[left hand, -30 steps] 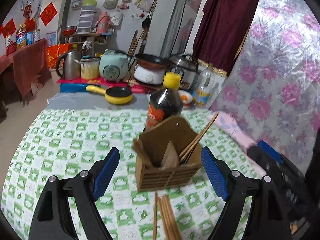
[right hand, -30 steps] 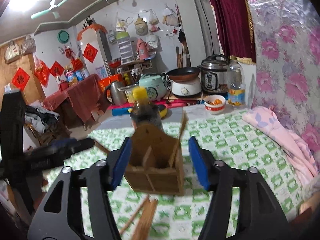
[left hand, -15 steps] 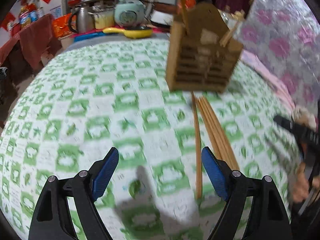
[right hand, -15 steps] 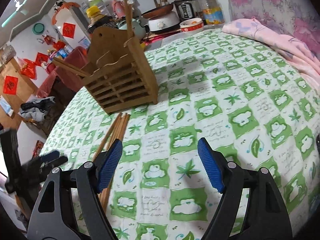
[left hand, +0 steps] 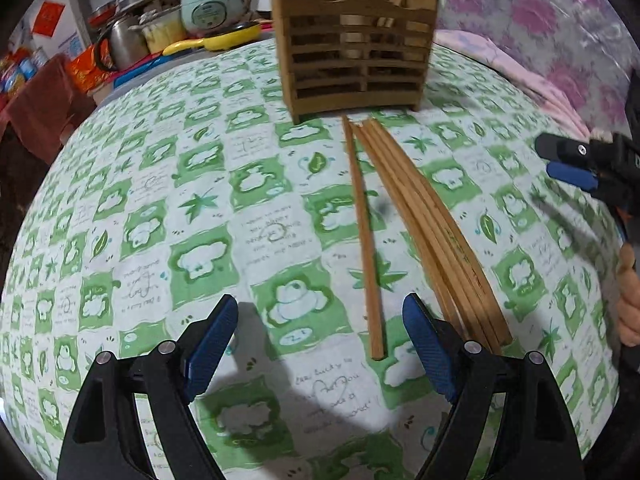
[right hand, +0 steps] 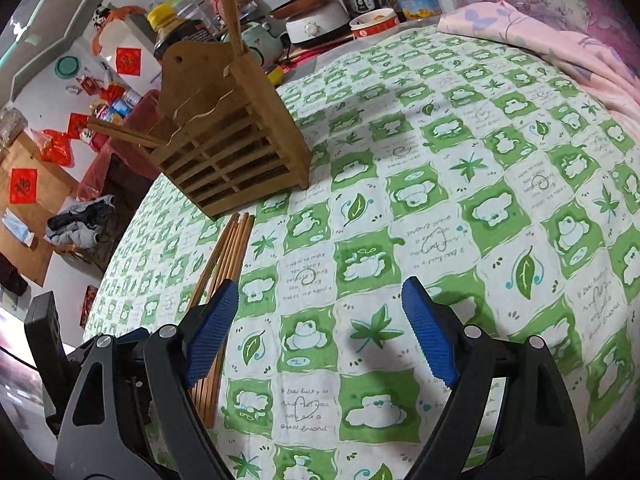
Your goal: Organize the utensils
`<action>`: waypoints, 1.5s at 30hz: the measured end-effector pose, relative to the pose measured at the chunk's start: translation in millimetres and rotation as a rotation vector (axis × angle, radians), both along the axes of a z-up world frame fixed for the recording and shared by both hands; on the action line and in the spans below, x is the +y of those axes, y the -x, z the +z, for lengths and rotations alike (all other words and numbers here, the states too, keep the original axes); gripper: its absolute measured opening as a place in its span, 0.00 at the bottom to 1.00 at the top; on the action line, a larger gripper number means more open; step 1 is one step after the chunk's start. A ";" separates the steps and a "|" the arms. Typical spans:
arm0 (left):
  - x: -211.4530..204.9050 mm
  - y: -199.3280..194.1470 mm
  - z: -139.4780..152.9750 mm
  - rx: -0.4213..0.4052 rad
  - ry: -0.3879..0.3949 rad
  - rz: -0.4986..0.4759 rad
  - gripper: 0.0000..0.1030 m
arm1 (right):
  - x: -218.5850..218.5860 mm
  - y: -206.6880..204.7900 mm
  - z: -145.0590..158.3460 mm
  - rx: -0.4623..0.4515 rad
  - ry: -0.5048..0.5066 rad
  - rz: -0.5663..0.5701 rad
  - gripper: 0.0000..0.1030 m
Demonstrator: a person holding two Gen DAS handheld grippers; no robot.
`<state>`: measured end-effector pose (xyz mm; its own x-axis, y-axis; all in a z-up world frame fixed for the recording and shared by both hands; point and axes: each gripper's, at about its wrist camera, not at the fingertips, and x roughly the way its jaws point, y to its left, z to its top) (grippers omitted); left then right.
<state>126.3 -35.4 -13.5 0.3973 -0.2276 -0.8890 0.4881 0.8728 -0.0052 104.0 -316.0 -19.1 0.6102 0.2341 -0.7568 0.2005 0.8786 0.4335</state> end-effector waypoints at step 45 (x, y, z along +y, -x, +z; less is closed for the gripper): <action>16.4 -18.0 -7.4 0.039 -0.018 0.095 0.95 | 79.4 3.9 -7.9 0.027 0.437 0.251 0.71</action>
<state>144.4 -19.0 -20.9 0.3815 -0.1744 -0.9078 0.4024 0.9154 -0.0068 100.1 -236.6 -26.9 0.5543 0.0288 -0.8318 -0.0337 0.9994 0.0121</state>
